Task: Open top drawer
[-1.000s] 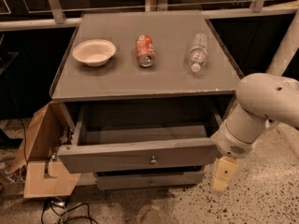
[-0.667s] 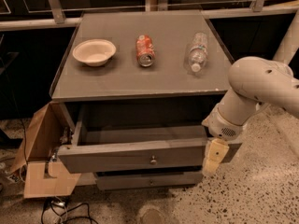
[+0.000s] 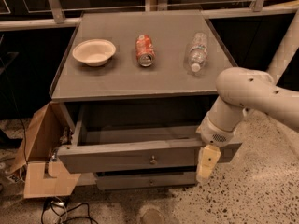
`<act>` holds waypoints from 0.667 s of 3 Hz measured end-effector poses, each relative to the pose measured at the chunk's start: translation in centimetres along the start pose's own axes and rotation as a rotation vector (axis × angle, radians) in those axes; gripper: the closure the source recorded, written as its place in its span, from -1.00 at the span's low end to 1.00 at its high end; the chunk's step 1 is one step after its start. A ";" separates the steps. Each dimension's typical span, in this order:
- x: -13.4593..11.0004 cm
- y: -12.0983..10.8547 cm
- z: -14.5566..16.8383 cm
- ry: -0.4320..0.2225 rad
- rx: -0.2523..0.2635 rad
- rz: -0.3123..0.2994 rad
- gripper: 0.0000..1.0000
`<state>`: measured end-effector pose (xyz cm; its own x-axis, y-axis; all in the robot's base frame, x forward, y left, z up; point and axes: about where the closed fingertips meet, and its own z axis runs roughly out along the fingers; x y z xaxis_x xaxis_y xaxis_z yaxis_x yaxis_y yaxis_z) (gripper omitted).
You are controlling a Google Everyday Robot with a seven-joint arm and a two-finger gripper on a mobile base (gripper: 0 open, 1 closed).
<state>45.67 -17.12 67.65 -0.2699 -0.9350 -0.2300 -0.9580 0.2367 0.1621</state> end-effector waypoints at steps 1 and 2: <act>1.2 1.7 3.2 0.034 -0.054 0.010 -1.00; 1.2 1.8 3.0 0.034 -0.055 0.011 -1.00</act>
Offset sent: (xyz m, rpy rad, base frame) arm -0.1544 -0.0513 -0.0786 0.0033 0.2613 -0.1166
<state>43.35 -17.00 64.77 -0.2759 -0.9412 -0.1950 -0.9479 0.2329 0.2173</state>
